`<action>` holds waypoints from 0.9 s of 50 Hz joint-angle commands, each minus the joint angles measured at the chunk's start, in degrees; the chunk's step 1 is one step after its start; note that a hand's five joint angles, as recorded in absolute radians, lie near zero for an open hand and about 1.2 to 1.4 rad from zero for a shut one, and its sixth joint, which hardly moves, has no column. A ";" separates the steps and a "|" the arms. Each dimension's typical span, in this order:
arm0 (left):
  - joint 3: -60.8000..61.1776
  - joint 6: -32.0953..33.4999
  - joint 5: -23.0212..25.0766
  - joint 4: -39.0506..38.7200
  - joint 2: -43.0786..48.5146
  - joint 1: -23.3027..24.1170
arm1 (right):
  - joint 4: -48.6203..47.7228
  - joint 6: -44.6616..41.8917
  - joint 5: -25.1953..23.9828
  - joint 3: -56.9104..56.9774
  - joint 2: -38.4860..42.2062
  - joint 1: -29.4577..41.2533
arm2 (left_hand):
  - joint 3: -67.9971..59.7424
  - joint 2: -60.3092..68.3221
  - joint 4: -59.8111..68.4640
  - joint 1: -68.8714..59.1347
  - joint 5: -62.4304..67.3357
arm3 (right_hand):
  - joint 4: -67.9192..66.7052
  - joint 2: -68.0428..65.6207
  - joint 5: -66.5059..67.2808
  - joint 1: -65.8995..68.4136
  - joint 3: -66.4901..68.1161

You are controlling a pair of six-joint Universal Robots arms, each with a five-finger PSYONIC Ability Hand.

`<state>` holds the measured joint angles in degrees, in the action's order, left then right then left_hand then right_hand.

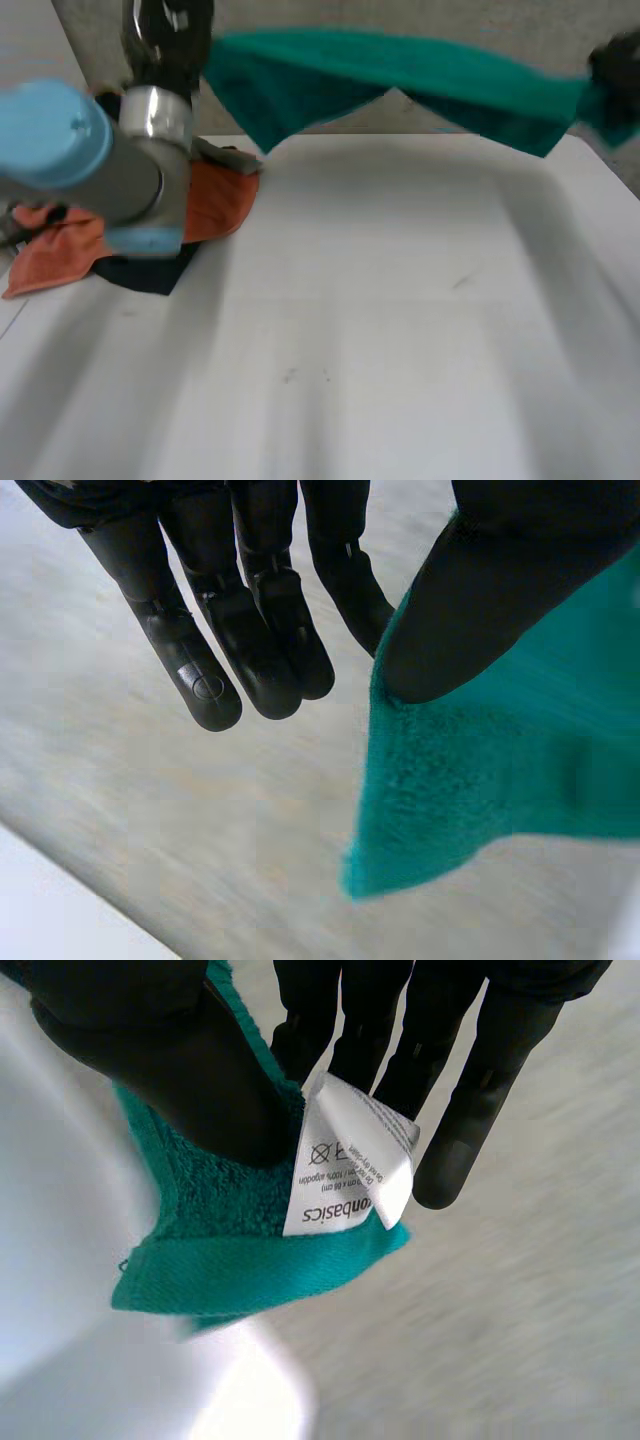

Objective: Fold the laundry.

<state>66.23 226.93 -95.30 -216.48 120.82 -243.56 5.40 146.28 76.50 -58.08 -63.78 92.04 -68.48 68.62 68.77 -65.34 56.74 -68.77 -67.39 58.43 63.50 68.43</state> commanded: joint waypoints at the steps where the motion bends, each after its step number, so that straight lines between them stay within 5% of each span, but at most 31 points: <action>1: 20.48 -1.49 0.03 0.98 -2.43 0.45 | 17.79 -6.61 -1.27 -4.40 6.02 -0.46 | -11.52 11.38 11.23 -14.66 13.26 | -11.23 -12.61 11.57 16.50 11.57; 10: 27.99 -2.90 0.12 1.24 -1.46 2.56 | 24.76 -11.02 2.34 -4.76 15.26 -0.46 | -11.52 11.38 11.23 -14.66 13.26 | -11.23 -12.61 11.57 16.50 11.57; 14: 27.91 -2.90 0.12 1.15 -1.29 2.57 | 17.83 -3.83 0.94 -6.60 14.65 -0.89 | -11.52 11.38 11.23 -14.66 13.26 | 32.52 31.15 -32.18 -27.26 -32.18; 19: 27.82 -2.90 0.12 1.15 -2.25 2.30 | 8.95 2.95 -5.37 -15.54 6.16 -4.58 | -11.52 11.38 11.23 -14.66 13.26 | 44.54 43.17 -44.20 -39.27 -44.20; 29: 27.64 -2.99 0.03 1.24 -2.25 1.95 | 7.96 -1.25 -14.53 -28.65 -0.64 -10.21 | -11.52 11.38 11.23 -14.66 13.26 | 39.68 38.30 -39.34 -34.41 -39.34; 36: 26.42 -3.34 0.03 1.33 -1.55 1.86 | 6.74 -11.09 -15.50 -38.06 -1.35 -12.06 | -11.52 11.38 11.23 -14.66 13.26 | 38.17 36.79 -37.83 -32.90 -37.83; 45: 21.59 -3.69 0.03 3.96 -0.59 1.60 | -5.37 -12.07 -16.03 -48.52 -2.31 -12.94 | -11.52 11.38 11.23 -14.66 13.26 | 36.65 35.28 -36.31 -31.39 -36.31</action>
<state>91.28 223.39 -95.27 -214.61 119.50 -241.75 8.46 134.36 60.52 -100.31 -65.48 79.44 -68.58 68.73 68.78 -65.34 56.74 -26.78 -24.73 17.24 26.02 26.28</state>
